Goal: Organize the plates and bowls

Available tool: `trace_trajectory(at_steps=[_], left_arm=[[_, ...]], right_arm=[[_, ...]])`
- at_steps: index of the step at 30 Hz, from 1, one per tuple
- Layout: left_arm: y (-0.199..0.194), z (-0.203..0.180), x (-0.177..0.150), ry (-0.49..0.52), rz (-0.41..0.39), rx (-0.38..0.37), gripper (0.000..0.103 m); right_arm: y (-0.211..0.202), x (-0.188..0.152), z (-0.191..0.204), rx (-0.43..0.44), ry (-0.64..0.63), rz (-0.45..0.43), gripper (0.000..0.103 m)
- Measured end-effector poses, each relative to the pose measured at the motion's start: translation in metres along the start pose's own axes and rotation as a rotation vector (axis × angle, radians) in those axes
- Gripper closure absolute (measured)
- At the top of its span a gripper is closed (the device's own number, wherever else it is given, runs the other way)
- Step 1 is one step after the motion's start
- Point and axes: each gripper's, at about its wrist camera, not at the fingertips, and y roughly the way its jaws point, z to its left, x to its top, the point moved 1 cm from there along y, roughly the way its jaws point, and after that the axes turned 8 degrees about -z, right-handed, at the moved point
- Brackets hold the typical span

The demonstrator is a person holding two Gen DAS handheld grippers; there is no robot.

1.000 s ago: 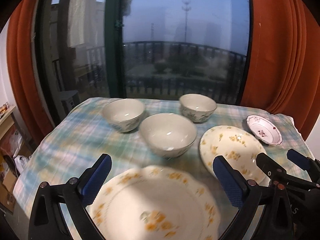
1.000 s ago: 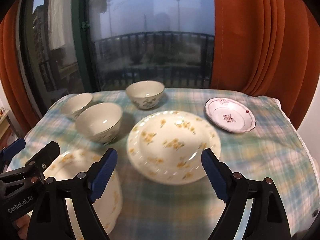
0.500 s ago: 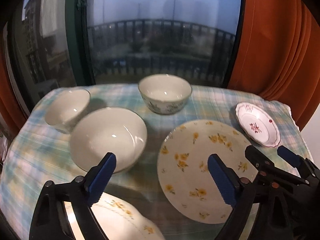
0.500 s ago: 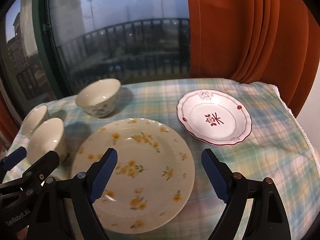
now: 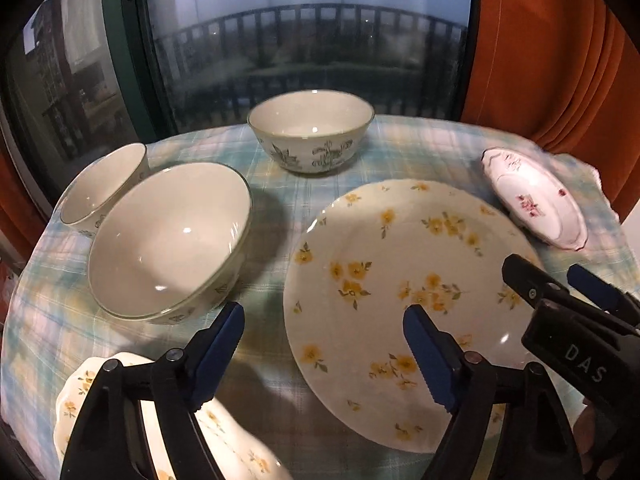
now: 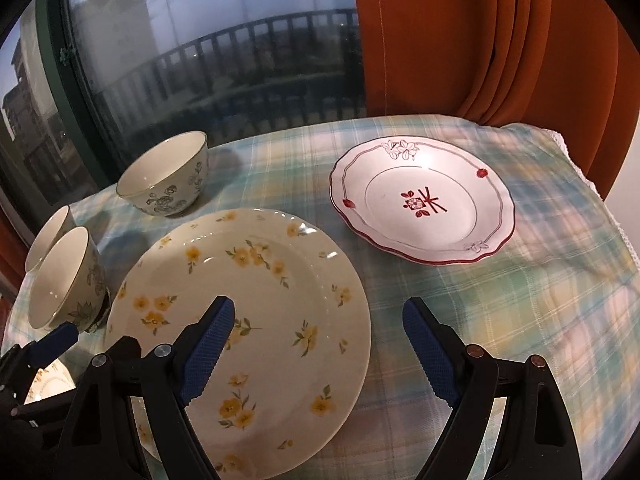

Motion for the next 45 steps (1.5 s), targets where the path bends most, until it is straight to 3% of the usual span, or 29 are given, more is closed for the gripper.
trace_trajectory(at_steps=[4,6,8,12,18,22,30,34,40,45], left_arm=[[0.012,-0.003,-0.002,-0.010,0.050,-0.015,0.022],[0.018,-0.005,-0.003,-0.005,0.064,-0.014,0.028],[0.023,-0.007,-0.005,0.002,0.074,-0.024,0.033],[0.024,-0.006,-0.006,-0.003,0.064,-0.028,0.033],[0.022,-0.019,-0.013,0.057,0.061,0.022,0.033],[0.013,-0.026,-0.021,0.084,0.059,-0.005,0.033],[-0.006,-0.046,-0.043,0.161,0.063,-0.069,0.033],[-0.014,-0.044,-0.047,0.144,0.083,-0.124,0.032],[-0.003,-0.052,-0.045,0.168,0.090,-0.111,0.024],[0.009,-0.047,-0.037,0.096,0.113,-0.142,0.026]], right_arm=[[0.009,-0.003,0.000,0.004,-0.010,0.021,0.015],[0.014,-0.005,0.000,-0.003,-0.013,0.028,0.016],[0.020,-0.008,0.000,-0.001,-0.011,0.041,0.023],[0.035,-0.014,-0.002,-0.001,-0.019,0.105,0.045],[0.031,-0.016,-0.002,-0.009,-0.010,0.121,0.051],[0.017,-0.023,-0.005,-0.063,-0.020,0.101,0.051],[-0.019,-0.050,-0.030,-0.091,0.037,0.113,0.051],[-0.036,-0.063,-0.039,-0.108,0.049,0.117,0.051],[-0.036,-0.065,-0.043,-0.096,0.054,0.111,0.048],[-0.025,-0.057,-0.041,-0.119,0.023,0.070,0.046]])
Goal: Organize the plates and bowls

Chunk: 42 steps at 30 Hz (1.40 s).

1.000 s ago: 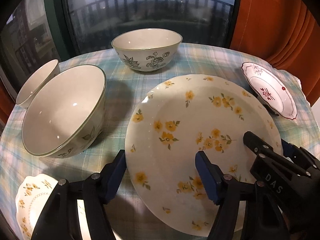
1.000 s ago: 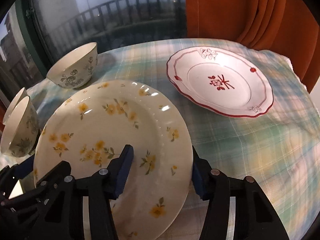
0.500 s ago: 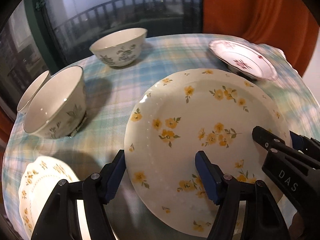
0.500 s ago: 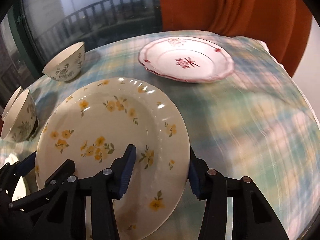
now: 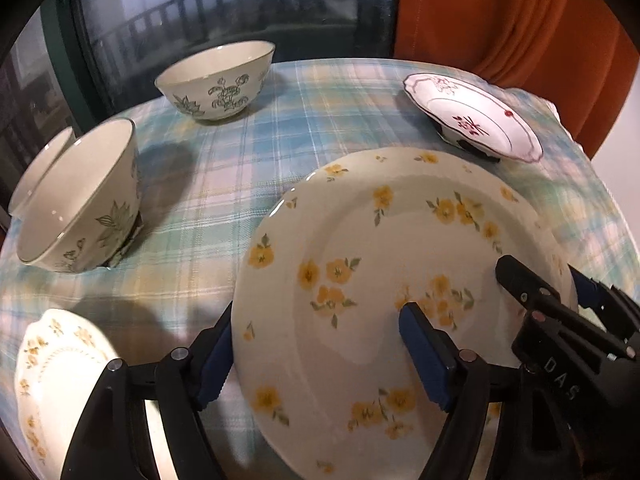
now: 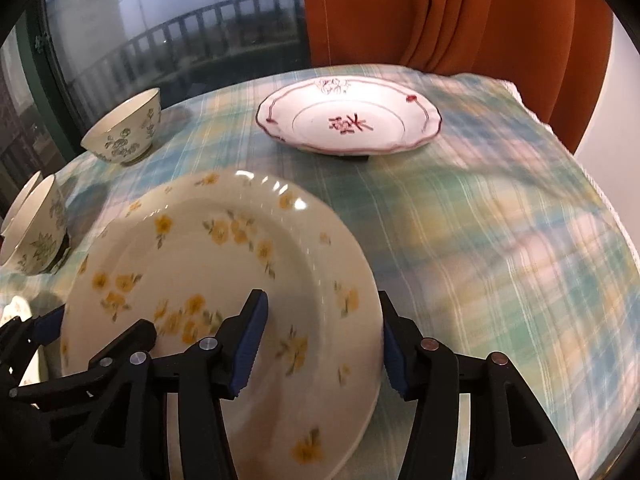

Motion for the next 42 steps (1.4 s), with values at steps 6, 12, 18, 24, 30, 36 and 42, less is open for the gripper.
trace_trajectory(at_steps=[6,12,18,24,30,36,42], left_arm=[[-0.006,-0.002,-0.003,0.009,-0.020,-0.003,0.027],[-0.028,0.001,-0.002,-0.012,-0.063,-0.050,0.027],[-0.064,0.006,-0.002,-0.005,-0.170,-0.068,0.027],[-0.086,0.025,-0.015,-0.025,-0.221,-0.040,0.027],[-0.102,0.054,-0.030,-0.076,-0.237,-0.019,0.027],[-0.118,0.076,-0.041,-0.104,-0.266,0.012,0.027],[-0.127,0.108,-0.049,-0.161,-0.271,0.029,0.027]], right_arm=[[0.003,0.005,0.001,-0.013,0.003,0.015,0.045],[-0.016,0.004,0.000,-0.020,0.026,-0.006,0.044],[-0.046,0.006,0.004,-0.049,0.023,-0.062,0.044],[-0.070,0.000,0.025,-0.040,-0.014,-0.108,0.044],[-0.086,-0.009,0.052,-0.001,-0.052,-0.130,0.044],[-0.093,-0.016,0.076,0.036,-0.070,-0.124,0.044],[-0.098,-0.021,0.107,0.064,-0.129,-0.112,0.044]])
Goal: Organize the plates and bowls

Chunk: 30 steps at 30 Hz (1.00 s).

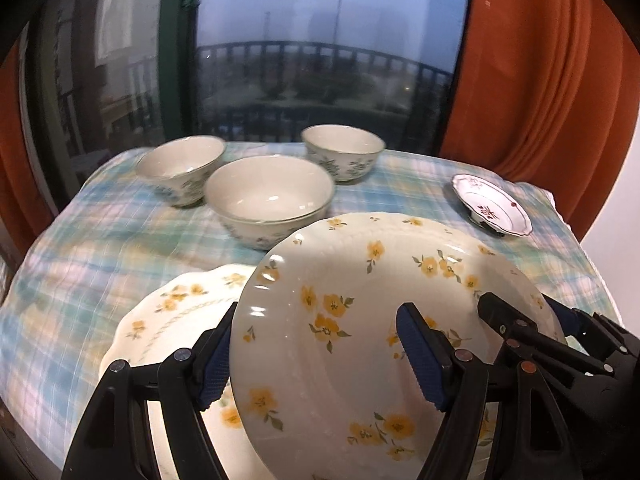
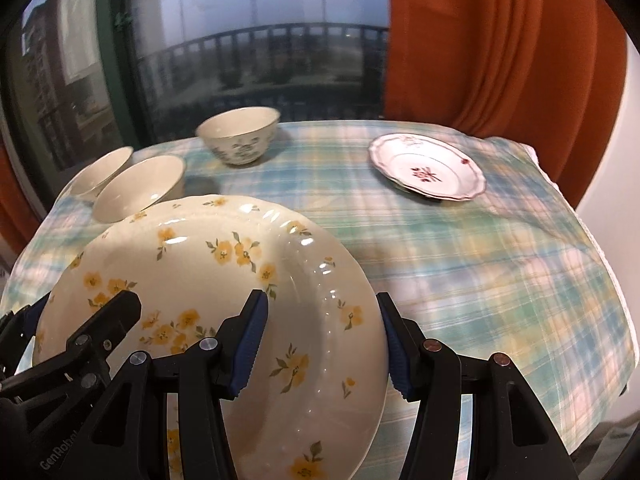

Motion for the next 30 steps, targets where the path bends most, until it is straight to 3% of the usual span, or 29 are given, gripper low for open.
trace_trajectory(at_steps=[11,20,30], left_arm=[[-0.003,0.039,-0.024,-0.007,0.039,0.042,0.027],[0.008,0.063,-0.046,-0.093,0.147,-0.048,0.026],[-0.001,0.079,-0.052,-0.073,0.115,0.021,0.027]], right_arm=[[0.005,-0.018,0.049,0.028,-0.054,0.010,0.044],[-0.011,-0.027,0.065,0.007,-0.084,-0.062,0.045],[-0.006,-0.034,0.082,0.052,-0.084,-0.053,0.044]])
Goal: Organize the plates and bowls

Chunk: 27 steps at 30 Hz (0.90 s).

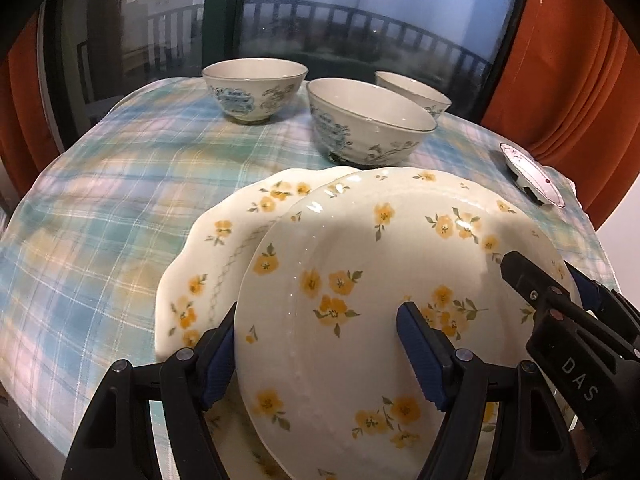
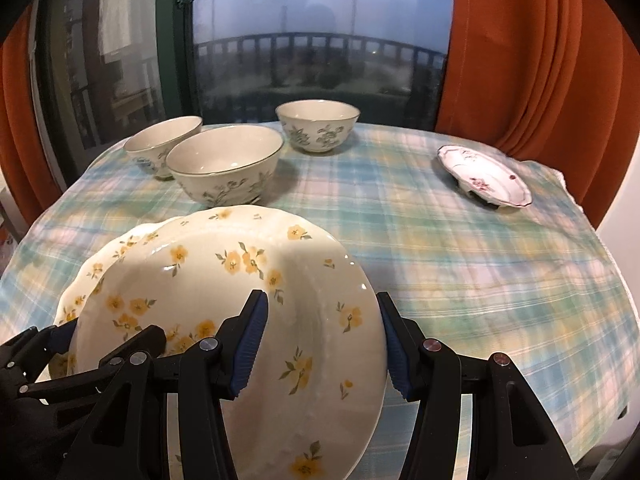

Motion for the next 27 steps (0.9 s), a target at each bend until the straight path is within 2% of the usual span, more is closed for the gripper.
trace_trajectory(at_steps=[14,18,20,22,25,27], left_arm=[[0.006,0.001,0.006,0.033,0.005,0.041,0.027],[0.007,-0.003,0.005,0.048,0.007,0.077,0.026],[0.007,-0.005,0.004,0.056,0.004,0.102,0.025],[0.008,-0.011,0.002,0.095,0.003,0.157,0.024],[0.008,-0.010,0.001,0.089,-0.007,0.176,0.024],[0.005,-0.016,0.000,0.144,-0.033,0.237,0.025]], right_arm=[[0.018,0.007,0.008,0.013,-0.006,0.020,0.044],[0.022,0.002,0.003,0.036,0.008,0.042,0.045],[0.020,0.001,0.002,0.048,0.008,0.033,0.045],[0.020,0.000,0.001,0.064,0.007,0.022,0.046],[0.018,-0.002,0.002,0.077,0.013,0.008,0.046],[0.018,-0.003,0.002,0.081,0.011,0.002,0.046]])
